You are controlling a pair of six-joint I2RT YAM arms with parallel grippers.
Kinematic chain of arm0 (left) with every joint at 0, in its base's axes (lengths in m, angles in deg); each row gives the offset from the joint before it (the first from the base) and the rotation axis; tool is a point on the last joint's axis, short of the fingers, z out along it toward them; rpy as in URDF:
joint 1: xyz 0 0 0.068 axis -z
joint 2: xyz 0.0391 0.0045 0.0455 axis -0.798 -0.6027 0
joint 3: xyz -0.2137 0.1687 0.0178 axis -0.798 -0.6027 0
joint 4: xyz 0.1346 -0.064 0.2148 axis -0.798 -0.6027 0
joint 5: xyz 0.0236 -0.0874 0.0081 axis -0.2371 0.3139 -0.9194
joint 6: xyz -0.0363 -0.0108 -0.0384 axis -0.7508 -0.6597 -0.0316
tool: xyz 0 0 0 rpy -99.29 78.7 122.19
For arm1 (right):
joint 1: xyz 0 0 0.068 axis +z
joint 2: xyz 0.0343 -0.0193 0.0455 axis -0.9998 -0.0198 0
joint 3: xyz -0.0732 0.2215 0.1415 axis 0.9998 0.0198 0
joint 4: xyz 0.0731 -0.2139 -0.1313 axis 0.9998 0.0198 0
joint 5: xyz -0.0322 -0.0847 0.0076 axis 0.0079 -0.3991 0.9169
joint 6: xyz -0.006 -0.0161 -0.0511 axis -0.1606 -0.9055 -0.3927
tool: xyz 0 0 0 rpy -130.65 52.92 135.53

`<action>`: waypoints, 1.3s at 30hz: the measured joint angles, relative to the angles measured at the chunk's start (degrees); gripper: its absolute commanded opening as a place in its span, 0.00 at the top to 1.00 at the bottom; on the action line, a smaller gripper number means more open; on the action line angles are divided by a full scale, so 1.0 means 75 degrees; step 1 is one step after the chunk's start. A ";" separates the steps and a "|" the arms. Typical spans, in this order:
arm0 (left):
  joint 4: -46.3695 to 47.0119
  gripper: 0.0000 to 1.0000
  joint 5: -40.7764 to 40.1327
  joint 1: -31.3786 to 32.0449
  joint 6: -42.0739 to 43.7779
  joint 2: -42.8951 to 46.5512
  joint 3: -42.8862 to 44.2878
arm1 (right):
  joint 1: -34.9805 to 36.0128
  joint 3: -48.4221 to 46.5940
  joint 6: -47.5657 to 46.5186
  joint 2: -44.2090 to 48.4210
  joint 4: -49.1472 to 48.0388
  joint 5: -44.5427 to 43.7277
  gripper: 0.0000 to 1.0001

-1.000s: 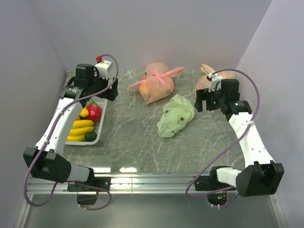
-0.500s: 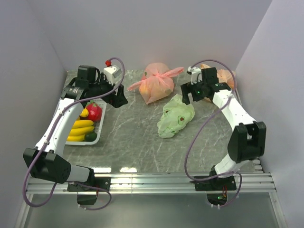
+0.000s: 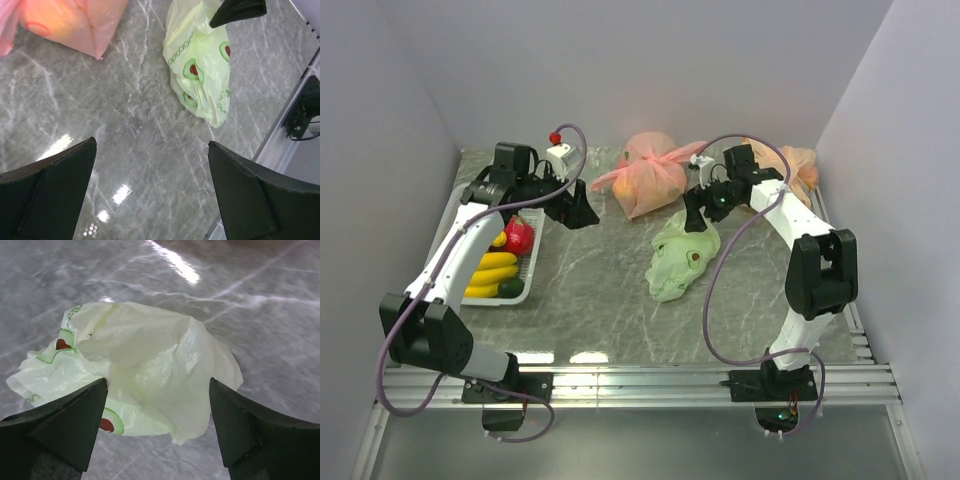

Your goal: Place the fake fruits into the plastic bag and tie a complex knot

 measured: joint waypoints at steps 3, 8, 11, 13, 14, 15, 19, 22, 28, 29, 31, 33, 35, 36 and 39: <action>0.0067 0.01 0.0230 0.0000 -0.0157 -0.0256 0.0085 | 0.0017 -0.0029 -0.0221 0.0000 0.0178 0.0385 0.09; 0.0382 0.01 0.0504 0.0000 -0.0391 -0.0420 0.0093 | 0.0032 -0.0105 -0.0519 -0.0233 0.0405 0.0568 0.44; 0.0530 0.01 0.0577 0.0000 -0.0455 -0.0458 0.0090 | 0.0032 -0.0326 -0.0708 -0.0595 0.0545 0.0734 0.88; 0.0624 0.01 0.0659 0.0003 -0.0478 -0.0493 0.0073 | 0.0032 -0.0335 -0.0720 -0.0629 0.0618 0.0854 1.00; 0.0717 0.01 0.0673 0.0012 -0.0490 -0.0527 0.0041 | 0.0032 -0.0338 -0.0705 -0.0597 0.0635 0.0935 1.00; 0.0868 0.01 0.0676 0.0038 -0.0495 -0.0551 -0.0041 | 0.0032 -0.0338 -0.0691 -0.0548 0.0629 0.1008 1.00; 0.1323 0.01 0.0571 0.0312 -0.0495 -0.0761 -0.0446 | 0.0038 -0.0300 -0.0548 -0.0096 0.0516 0.1326 1.00; 0.1766 0.01 0.0408 0.0729 -0.0536 -0.1113 -0.0656 | 0.0047 -0.0044 -0.0335 0.0653 0.0204 0.1641 1.00; 0.2923 0.01 0.0093 0.1559 -0.0831 -0.1859 -0.0871 | 0.0181 0.0367 -0.0055 0.1652 -0.0294 0.2066 1.00; 0.3144 0.01 0.0023 0.1708 -0.0921 -0.2017 -0.0871 | 0.0189 0.0440 -0.0006 0.1696 -0.0358 0.2072 0.98; 0.3506 0.01 -0.0079 0.1950 -0.1052 -0.2294 -0.0863 | 0.0221 0.0574 0.0128 0.1708 -0.0402 0.2060 0.85; 0.3858 0.01 -0.0181 0.2244 -0.1256 -0.2693 -0.0828 | 0.0230 0.0752 0.0265 0.1722 -0.0443 0.1979 0.76; 0.4115 0.01 -0.0353 0.2463 -0.1448 -0.3083 -0.0726 | 0.0227 0.0933 0.0481 0.1810 -0.0469 0.1845 0.65; 0.4261 0.01 -0.0469 0.2570 -0.1597 -0.3337 -0.0659 | 0.0221 0.1003 0.0580 0.1877 -0.0481 0.1792 0.49; 0.4613 0.06 -0.0679 0.2766 -0.2020 -0.3931 -0.0466 | 0.0082 0.1338 0.1177 0.2366 -0.0589 0.1623 0.27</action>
